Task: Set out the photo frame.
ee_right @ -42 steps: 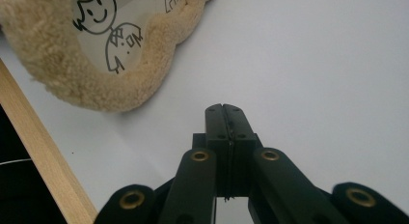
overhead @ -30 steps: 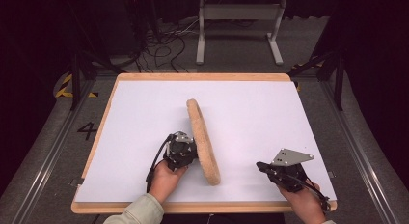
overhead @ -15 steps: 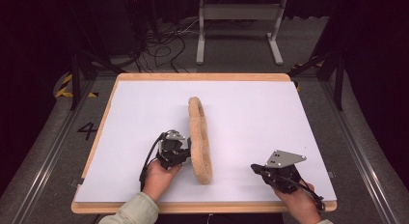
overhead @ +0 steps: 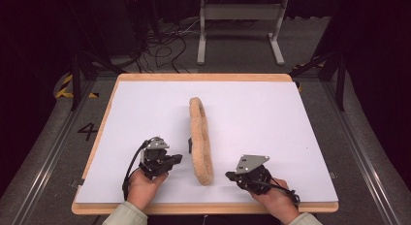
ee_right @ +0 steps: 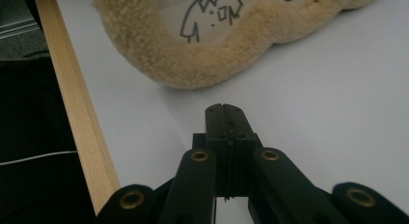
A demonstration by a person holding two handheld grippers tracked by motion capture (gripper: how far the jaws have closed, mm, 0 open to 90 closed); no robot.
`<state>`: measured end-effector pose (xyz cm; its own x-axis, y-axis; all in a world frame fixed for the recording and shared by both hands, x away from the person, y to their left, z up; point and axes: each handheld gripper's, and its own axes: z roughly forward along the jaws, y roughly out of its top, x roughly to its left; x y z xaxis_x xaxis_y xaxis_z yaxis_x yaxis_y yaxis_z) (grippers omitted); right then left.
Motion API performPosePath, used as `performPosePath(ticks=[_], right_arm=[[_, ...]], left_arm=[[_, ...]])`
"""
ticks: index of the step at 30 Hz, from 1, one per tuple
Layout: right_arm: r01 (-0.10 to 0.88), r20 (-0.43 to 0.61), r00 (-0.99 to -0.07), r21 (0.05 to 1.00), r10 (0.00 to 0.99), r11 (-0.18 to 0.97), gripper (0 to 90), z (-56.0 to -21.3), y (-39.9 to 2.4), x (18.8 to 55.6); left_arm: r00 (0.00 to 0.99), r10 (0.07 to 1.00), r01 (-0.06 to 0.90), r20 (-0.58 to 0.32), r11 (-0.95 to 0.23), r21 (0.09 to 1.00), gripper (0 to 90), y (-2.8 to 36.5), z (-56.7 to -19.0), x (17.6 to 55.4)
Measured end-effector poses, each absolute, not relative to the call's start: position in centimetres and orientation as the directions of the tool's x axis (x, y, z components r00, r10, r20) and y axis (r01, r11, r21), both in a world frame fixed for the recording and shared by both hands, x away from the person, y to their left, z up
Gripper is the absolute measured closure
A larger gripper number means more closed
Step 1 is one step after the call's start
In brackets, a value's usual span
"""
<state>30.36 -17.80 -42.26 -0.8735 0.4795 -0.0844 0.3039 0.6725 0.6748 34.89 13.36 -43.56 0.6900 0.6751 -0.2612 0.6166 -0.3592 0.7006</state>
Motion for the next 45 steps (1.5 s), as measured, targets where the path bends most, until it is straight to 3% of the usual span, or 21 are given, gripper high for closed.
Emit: performPosePath(ticks=[45], right_arm=[[0.162,-0.078,-0.957,0.653,0.279,0.740,90.0,-43.7,-7.1,31.6]], left_arm=[[0.575,0.770,0.661,-0.276,-0.238,0.712,89.6,19.8,-43.4,31.4]])
